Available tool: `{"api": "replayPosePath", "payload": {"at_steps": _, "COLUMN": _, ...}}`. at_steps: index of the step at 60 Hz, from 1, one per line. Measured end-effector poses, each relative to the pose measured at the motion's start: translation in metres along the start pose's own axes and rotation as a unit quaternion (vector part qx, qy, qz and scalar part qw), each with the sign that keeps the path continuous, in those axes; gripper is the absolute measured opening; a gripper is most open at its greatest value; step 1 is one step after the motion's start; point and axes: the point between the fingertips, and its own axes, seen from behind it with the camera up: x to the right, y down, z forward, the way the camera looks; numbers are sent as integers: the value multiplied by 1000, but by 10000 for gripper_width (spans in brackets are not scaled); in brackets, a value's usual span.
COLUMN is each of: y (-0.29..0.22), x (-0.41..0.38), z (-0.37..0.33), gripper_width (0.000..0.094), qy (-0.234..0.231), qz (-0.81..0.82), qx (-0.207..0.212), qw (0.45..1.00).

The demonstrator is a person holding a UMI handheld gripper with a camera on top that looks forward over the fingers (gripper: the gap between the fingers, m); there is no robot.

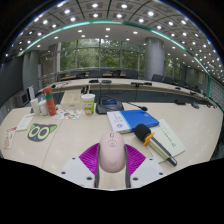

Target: Arrange mouse

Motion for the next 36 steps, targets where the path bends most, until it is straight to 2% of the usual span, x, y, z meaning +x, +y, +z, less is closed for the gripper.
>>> {"api": "replayPosePath", "payload": {"at_steps": 9, "y": -86, "x": -81, "z": -1, "gripper_width": 345, "qy": 1, "qz": 1, "qx": 53, "qw": 999}}
{"api": "replayPosePath", "payload": {"at_steps": 18, "y": -126, "x": -198, "z": 24, "gripper_width": 344, "qy": -28, "qz": 2, "qx": 62, "qw": 998}}
{"api": "replayPosePath", "payload": {"at_steps": 24, "y": -119, "x": -278, "z": 58, "gripper_width": 342, "qy": -51, "qz": 7, "qx": 38, "qw": 998}}
{"api": "replayPosePath", "payload": {"at_steps": 36, "y": -44, "x": -406, "z": 131, "gripper_width": 344, "qy": -85, "qz": -2, "qx": -38, "qw": 996}}
